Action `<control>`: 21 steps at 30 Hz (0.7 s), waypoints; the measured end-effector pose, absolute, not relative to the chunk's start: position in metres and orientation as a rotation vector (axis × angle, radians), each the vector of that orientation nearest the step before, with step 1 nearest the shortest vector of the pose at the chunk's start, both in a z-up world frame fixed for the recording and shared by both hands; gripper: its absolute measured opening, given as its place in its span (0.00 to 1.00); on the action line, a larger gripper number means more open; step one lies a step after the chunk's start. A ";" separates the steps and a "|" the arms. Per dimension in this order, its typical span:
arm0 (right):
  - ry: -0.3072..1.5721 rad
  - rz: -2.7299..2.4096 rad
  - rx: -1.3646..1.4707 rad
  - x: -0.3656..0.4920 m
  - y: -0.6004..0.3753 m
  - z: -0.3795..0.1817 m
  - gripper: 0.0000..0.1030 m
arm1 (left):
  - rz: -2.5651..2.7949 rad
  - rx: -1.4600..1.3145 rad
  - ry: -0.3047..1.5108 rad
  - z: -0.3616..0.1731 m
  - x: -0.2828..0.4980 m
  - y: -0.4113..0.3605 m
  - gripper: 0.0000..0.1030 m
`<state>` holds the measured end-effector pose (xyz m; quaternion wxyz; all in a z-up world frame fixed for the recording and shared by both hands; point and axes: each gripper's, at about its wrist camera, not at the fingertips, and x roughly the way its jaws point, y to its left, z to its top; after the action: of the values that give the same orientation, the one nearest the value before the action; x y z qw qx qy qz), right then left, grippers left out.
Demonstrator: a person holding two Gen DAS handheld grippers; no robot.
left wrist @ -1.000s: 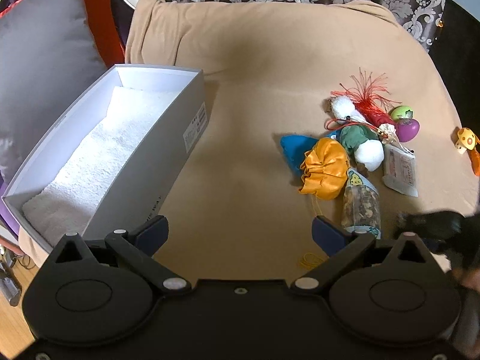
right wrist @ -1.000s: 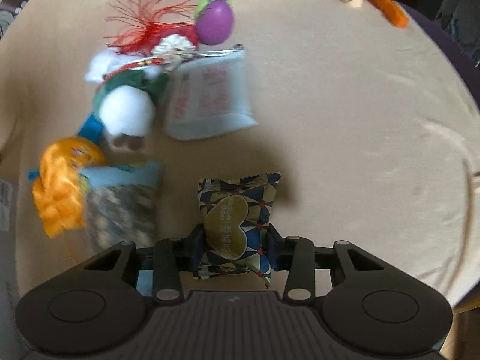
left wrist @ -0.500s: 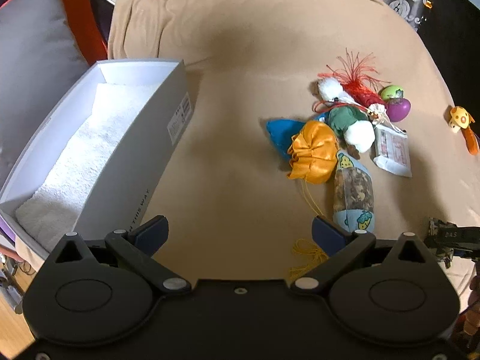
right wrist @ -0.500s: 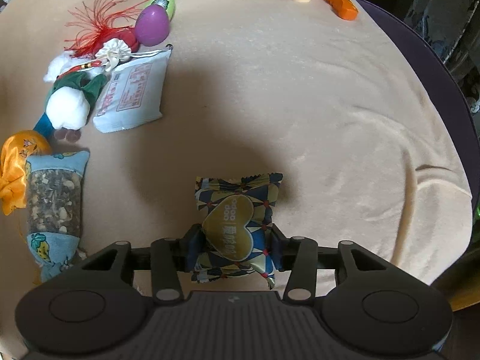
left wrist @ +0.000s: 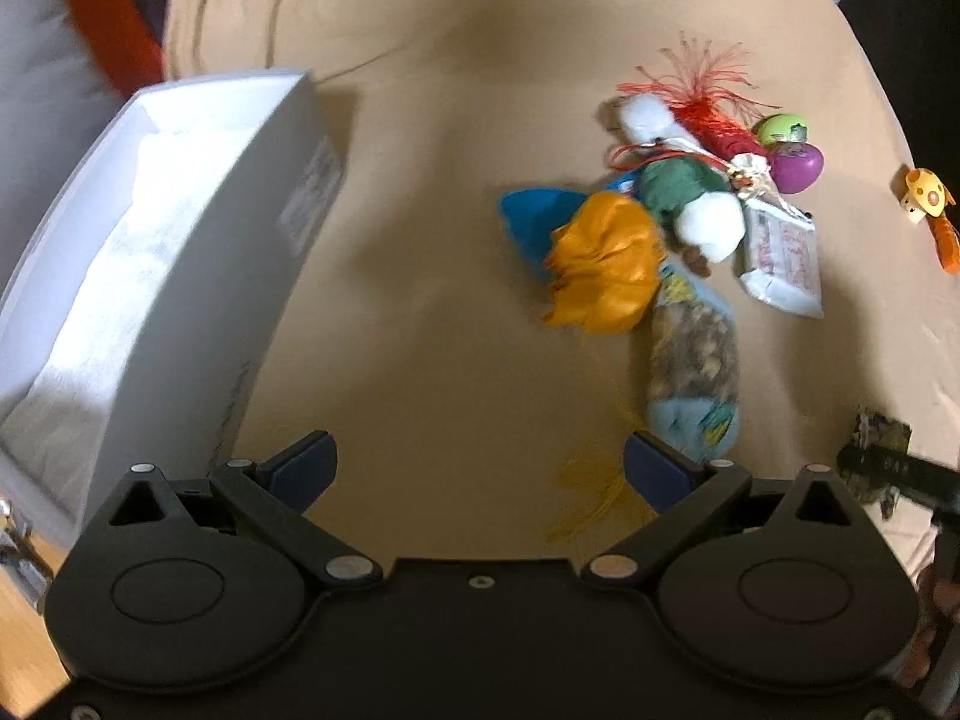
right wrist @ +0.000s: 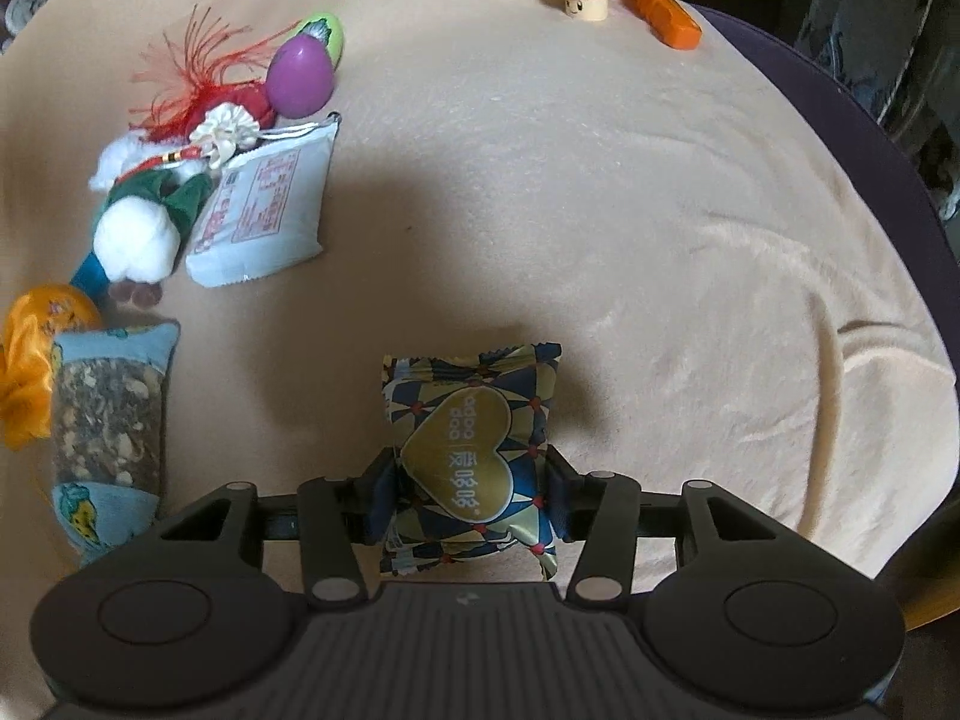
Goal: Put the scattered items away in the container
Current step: 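Grasp the clear herb sachet with the left tool while the right tool holds the packet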
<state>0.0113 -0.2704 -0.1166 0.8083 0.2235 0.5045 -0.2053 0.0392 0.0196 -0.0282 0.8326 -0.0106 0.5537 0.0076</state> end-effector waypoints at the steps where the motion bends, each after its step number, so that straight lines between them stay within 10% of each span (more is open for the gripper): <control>1: 1.077 -0.438 0.488 0.011 -0.271 -0.117 0.49 | -0.004 -0.025 1.184 -0.032 0.045 0.011 0.96; 21: 1.063 -0.396 0.550 0.005 -0.281 -0.118 0.50 | -0.121 0.090 1.324 -0.115 0.104 -0.070 0.95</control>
<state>0.0046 -0.2805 -0.1176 0.8079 0.2570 0.4970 -0.1850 0.1040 -0.0703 -0.1146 0.7860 0.0417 0.6143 -0.0563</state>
